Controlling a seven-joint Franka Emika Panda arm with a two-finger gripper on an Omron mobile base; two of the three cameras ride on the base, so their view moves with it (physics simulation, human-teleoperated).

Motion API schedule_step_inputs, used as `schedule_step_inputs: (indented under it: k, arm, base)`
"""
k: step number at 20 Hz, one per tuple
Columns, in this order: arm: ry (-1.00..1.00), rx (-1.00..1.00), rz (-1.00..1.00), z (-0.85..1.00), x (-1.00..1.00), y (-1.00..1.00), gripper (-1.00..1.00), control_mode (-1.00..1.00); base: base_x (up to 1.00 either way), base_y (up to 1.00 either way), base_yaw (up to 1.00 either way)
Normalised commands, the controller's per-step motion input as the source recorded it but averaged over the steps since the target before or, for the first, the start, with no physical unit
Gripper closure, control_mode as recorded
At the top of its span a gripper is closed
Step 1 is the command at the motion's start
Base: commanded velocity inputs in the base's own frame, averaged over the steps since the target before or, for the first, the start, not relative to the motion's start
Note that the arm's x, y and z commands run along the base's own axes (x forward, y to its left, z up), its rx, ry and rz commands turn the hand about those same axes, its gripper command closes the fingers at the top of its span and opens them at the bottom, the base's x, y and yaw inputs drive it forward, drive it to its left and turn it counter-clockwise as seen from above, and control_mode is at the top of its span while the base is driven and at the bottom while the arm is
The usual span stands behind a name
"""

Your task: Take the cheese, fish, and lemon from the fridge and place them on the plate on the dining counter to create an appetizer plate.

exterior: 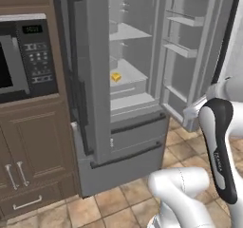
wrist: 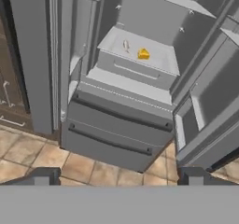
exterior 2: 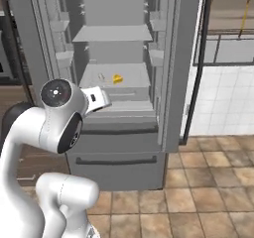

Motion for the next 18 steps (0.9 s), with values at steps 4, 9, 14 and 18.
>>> schedule_step_inputs:
  k: [4,9,14,18]
  arm:
    - [0.0,0.0,0.0,0.0,0.0,0.0,-1.0,1.0]
    - [0.0,0.0,0.0,0.0,0.0,0.0,-1.0,1.0]
    - [0.0,0.0,0.0,0.0,0.0,0.0,-1.0,1.0]
    - [0.0,0.0,0.0,0.0,0.0,0.0,-1.0,1.0]
  base:
    - [0.0,-0.08,0.41]
    - [0.0,-0.34,0.44]
    - [0.0,-0.56,0.39]
    - [0.0,-0.67,0.19]
